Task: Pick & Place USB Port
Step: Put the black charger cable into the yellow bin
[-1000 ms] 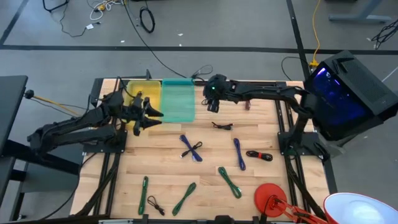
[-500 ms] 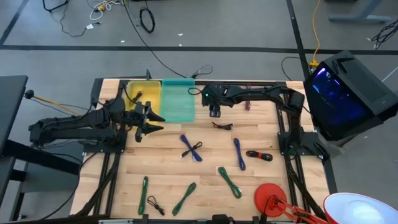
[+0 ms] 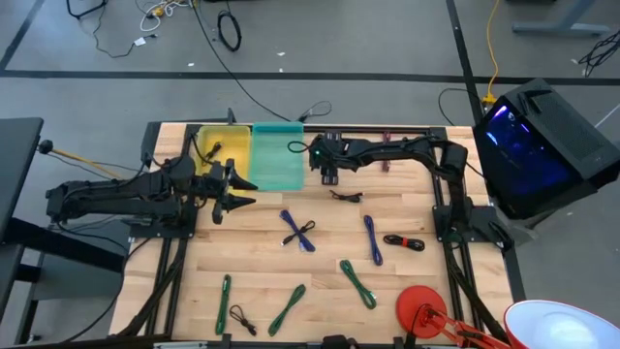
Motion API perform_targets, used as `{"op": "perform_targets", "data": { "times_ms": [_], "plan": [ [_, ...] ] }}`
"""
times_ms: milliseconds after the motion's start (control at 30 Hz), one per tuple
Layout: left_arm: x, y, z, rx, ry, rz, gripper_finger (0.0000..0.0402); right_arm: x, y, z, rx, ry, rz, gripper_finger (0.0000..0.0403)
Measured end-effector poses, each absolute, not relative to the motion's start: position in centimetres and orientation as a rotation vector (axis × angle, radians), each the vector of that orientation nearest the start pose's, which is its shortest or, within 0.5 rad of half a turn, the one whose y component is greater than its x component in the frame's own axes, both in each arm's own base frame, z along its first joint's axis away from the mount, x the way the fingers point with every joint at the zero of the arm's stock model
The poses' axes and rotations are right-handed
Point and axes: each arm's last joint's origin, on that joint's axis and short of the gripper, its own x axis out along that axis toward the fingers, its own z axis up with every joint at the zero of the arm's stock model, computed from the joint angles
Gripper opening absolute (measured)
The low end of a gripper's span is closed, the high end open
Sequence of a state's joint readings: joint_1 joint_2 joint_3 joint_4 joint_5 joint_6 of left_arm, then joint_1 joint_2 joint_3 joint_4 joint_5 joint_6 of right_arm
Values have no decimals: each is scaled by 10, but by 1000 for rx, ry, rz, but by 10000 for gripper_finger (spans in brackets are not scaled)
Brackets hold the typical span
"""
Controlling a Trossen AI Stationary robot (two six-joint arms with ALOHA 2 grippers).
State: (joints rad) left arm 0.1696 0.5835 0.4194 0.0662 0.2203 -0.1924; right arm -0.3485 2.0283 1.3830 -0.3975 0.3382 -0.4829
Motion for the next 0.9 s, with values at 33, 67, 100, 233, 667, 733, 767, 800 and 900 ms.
{"op": "perform_targets", "data": {
  "times_ms": [33, 67, 100, 233, 667, 733, 767, 800, 900],
  "plan": [
    [146, 18, 259, -210, 101, -42, 193, 388, -151, 158, -410, 1194, -342, 246],
    [146, 18, 259, -209, 101, -43, 193, 387, -150, 158, -413, 1199, -338, 246],
    [146, 18, 259, -209, 101, -42, 193, 387, -150, 158, -417, 1200, -339, 246],
    [146, 19, 259, -203, 100, -39, 193, 389, -151, 159, -409, 1175, -340, 246],
    [146, 18, 258, -206, 107, -42, 193, 396, -155, 141, -419, 1172, -371, 246],
    [146, 18, 258, -207, 109, -42, 193, 396, -155, 141, -413, 1168, -367, 246],
    [146, 18, 258, -207, 110, -42, 193, 396, -155, 141, -410, 1171, -368, 246],
    [146, 18, 257, -207, 113, -42, 193, 395, -155, 141, -410, 1175, -369, 246],
    [146, 18, 257, -208, 115, -42, 193, 394, -154, 140, -409, 1197, -370, 246]
  ]
}}
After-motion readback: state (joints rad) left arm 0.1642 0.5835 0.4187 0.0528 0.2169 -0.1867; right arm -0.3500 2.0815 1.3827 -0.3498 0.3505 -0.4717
